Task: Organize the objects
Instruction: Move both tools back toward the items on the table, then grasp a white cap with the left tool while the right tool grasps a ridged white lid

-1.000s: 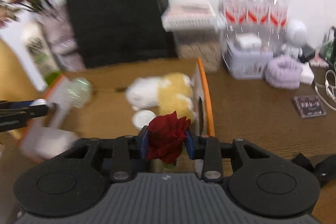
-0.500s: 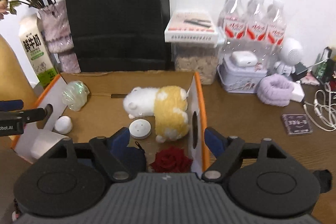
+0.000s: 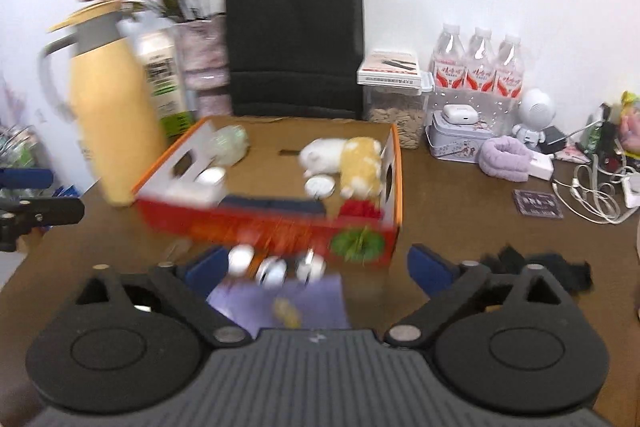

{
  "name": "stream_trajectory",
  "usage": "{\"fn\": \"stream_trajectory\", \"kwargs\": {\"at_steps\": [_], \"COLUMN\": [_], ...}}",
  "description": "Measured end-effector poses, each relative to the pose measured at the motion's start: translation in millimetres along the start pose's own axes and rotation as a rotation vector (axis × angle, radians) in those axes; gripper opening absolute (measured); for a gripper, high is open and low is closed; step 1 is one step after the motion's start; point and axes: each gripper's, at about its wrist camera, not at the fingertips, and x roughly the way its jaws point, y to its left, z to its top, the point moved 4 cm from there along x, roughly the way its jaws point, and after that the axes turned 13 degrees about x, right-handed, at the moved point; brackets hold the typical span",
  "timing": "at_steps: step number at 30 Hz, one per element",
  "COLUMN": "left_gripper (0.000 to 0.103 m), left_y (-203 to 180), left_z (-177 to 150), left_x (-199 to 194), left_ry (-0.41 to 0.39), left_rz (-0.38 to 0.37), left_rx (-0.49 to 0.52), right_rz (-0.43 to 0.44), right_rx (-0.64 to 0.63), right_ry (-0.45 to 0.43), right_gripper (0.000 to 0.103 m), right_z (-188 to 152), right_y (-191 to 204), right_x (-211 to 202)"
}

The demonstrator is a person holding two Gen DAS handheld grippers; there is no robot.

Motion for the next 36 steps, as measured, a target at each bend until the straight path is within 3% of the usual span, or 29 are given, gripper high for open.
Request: {"fn": "stream_trajectory", "kwargs": {"at_steps": [6, 9, 11, 18, 24, 27, 31, 34, 36], "left_gripper": [0.103, 0.103, 0.103, 0.103, 0.103, 0.102, 0.092, 0.081, 0.075], "left_y": [-65, -87, -96, -95, -64, -45, -2, 30, 44], "left_z": [-85, -108, -112, -117, -128, -132, -127, -123, -121], "left_x": [-126, -146, -143, -121, -90, -65, -30, 5, 23], "left_ry": [-0.162, -0.15, -0.122, -0.061, 0.015, 0.043, 0.025, 0.072, 0.085], "left_rz": [0.065, -0.033, -0.057, -0.011, 0.044, 0.052, 0.119, 0.145, 0.146], "left_rx": [0.006, 0.026, 0.046, 0.0, -0.105, -0.1, -0.104, -0.136, -0.153], "right_rz": [0.125, 0.176, 0.183, 0.166, 0.114, 0.091, 0.092, 0.151, 0.189], "right_rx": [0.09, 0.18, 0.172, 0.171, 0.169, 0.152, 0.106, 0.063, 0.013], "right_ry": [-0.047, -0.005, 0.039, 0.008, -0.001, 0.003, 0.011, 0.033, 0.038], "right_gripper": [0.103, 0.103, 0.103, 0.103, 0.103, 0.1, 0.088, 0.072, 0.068], "right_z": [-116, -162, -178, -171, -172, -167, -150, -133, -121], "right_y": [-9, -19, -19, -15, -17, -14, -1, 20, 40], "right_x": [-115, -149, -157, -155, -137, -119, -90, -63, -41]}}
